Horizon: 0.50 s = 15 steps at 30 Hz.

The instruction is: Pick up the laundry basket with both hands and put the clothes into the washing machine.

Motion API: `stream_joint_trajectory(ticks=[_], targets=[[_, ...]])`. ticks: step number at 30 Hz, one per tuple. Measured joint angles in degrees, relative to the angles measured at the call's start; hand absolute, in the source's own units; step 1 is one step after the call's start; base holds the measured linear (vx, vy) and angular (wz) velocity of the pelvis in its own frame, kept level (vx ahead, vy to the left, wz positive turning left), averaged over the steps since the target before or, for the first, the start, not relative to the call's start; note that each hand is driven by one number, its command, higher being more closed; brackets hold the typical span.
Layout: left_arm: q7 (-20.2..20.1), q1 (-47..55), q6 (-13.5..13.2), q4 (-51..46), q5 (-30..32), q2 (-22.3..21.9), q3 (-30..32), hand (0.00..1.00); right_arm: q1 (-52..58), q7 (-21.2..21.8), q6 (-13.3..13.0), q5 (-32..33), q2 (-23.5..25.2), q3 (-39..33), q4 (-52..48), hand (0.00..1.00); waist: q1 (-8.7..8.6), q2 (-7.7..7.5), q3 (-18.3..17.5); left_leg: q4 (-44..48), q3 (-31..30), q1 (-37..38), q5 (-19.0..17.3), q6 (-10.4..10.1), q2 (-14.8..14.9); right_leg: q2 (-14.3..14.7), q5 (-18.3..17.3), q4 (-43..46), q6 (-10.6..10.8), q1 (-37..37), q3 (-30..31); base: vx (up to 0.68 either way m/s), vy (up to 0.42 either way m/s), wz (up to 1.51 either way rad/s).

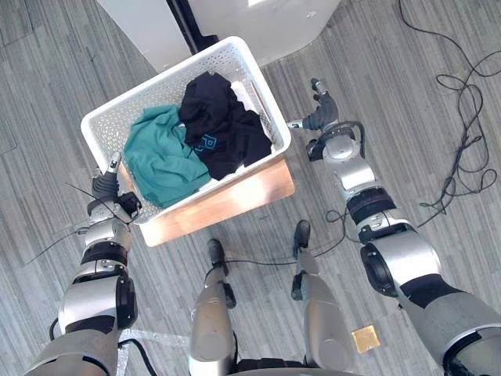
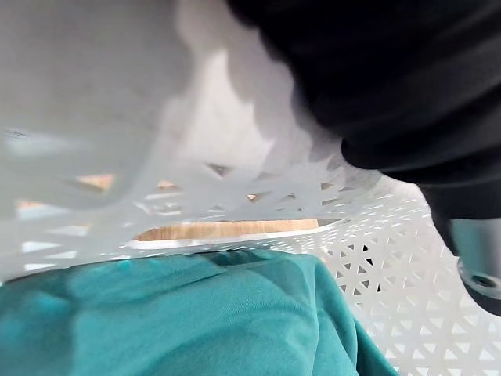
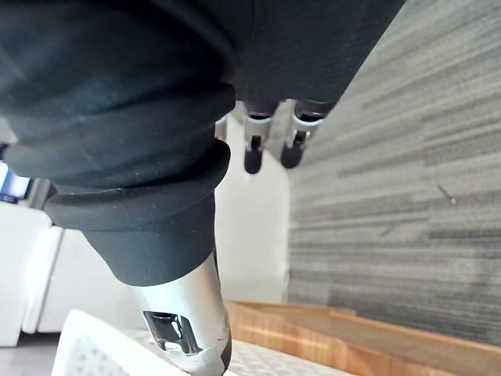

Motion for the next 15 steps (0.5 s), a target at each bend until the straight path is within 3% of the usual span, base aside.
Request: stream_joint_trajectory(ticks=[15], targets=[[-0.01,0.86,-0.26,0.21,-0.02,1.33,0.74,0.00,0.14,-1.71,0.00,-0.01,0.83,1.13,-2.95,0.00,-0.26,-1.32,0.24,0.55,-0.06,-0.24,-0.01,-0.01,0.55,0.52,0.00,0.07,-0.01,-0.03,0.03,0.00,0.000,0.00]])
